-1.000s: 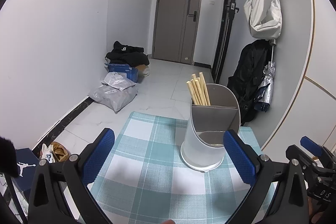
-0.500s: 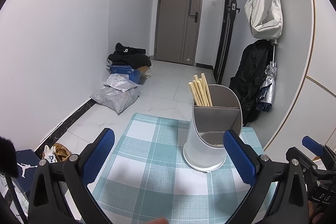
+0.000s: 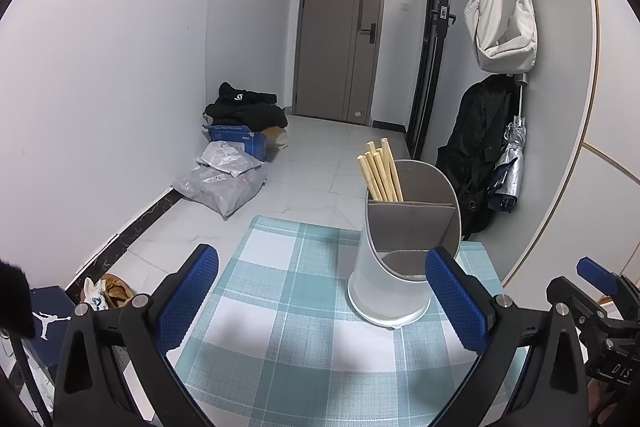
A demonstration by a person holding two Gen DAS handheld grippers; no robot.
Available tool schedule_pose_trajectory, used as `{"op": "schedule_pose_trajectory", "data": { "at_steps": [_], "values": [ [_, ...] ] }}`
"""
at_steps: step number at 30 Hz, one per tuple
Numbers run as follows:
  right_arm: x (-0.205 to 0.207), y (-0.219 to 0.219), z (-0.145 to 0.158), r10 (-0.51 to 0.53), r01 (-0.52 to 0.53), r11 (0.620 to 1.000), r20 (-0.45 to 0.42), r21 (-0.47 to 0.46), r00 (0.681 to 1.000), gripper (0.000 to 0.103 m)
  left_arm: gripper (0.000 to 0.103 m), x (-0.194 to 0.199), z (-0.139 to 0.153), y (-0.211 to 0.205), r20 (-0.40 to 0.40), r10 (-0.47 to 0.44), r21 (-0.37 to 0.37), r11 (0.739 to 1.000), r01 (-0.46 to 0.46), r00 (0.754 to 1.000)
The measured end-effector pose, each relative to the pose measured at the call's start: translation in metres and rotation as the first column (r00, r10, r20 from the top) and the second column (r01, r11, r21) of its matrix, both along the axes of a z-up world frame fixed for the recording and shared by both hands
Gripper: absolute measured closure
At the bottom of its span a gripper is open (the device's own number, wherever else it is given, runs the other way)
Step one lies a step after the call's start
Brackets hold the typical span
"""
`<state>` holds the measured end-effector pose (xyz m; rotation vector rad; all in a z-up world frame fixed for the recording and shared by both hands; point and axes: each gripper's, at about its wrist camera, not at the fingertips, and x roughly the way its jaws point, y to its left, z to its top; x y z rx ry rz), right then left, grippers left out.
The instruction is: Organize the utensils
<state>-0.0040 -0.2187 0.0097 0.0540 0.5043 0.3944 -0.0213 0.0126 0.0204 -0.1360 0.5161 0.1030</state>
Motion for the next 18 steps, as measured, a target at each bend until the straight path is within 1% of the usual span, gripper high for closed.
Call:
{"op": "schedule_pose_trajectory", "data": {
  "at_steps": [7,18],
  "values": [
    [-0.0012,-0.0005,0.0003,-0.004,0.004,1.0,0.0,0.003,1.0,0.006,0.001,0.0001,0.0008,0.0002,0.001,0.001,-0.001,1.0,-0.001,1.0],
    [-0.0009,-0.0011,0.0015,-0.009,0.009,1.0,0.002,0.01,1.0,0.006,0.001,-0.0015,0.0002,-0.0006,0.0,0.01,0.017,1.0,-0.01,1.0]
  ]
}}
